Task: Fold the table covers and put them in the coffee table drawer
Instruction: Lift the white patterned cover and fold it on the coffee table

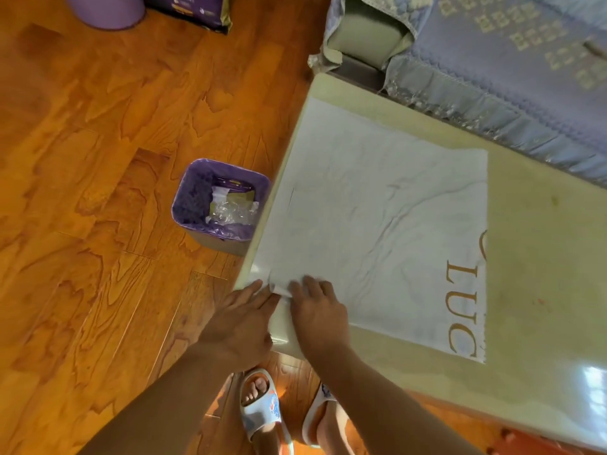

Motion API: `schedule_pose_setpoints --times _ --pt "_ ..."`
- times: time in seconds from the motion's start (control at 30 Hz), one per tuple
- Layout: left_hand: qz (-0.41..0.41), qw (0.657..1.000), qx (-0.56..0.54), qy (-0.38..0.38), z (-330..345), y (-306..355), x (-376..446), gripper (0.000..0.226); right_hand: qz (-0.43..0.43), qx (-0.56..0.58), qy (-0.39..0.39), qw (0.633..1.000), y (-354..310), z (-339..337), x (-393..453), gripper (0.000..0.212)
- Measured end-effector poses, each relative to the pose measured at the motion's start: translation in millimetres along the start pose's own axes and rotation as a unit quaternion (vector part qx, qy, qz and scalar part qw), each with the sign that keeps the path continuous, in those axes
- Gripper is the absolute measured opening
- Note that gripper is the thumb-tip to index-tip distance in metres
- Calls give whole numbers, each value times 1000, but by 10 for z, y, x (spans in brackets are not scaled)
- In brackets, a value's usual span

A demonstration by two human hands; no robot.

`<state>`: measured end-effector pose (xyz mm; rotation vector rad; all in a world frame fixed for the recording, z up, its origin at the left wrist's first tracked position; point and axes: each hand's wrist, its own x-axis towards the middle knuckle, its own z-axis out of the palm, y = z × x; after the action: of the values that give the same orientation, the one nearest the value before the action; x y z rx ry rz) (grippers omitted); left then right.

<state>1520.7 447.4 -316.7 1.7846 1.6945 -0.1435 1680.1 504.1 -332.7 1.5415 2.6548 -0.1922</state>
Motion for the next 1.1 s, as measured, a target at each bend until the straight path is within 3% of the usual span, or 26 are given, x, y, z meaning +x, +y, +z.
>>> schedule_pose_setpoints --times 0.13,0.2,0.3,0.47,0.57,0.67,0.87,1.1 --pt "36 998 -50 30 -27 -254 -62 73 -4 -6 -1 1000 14 76 -107 51" --pt "28 998 18 46 -10 -332 -150 75 -37 -20 -1 999 133 76 -168 54" --pt "-2 996 76 54 86 -279 -186 80 -50 -13 8 999 245 112 -115 51" --pt "-36 997 29 69 142 -193 -181 76 -23 47 19 998 207 188 -18 54" --pt "-30 998 14 48 88 -225 -189 75 32 136 73 988 219 149 30 49" --pt "-27 998 21 49 82 -260 -177 74 24 191 134 972 192 136 81 43" --pt "-32 999 2 35 86 -245 -174 70 -58 119 47 990 144 387 -112 58" --pt "-8 999 -28 33 103 -353 -200 72 -72 131 55 987 165 466 -125 53"
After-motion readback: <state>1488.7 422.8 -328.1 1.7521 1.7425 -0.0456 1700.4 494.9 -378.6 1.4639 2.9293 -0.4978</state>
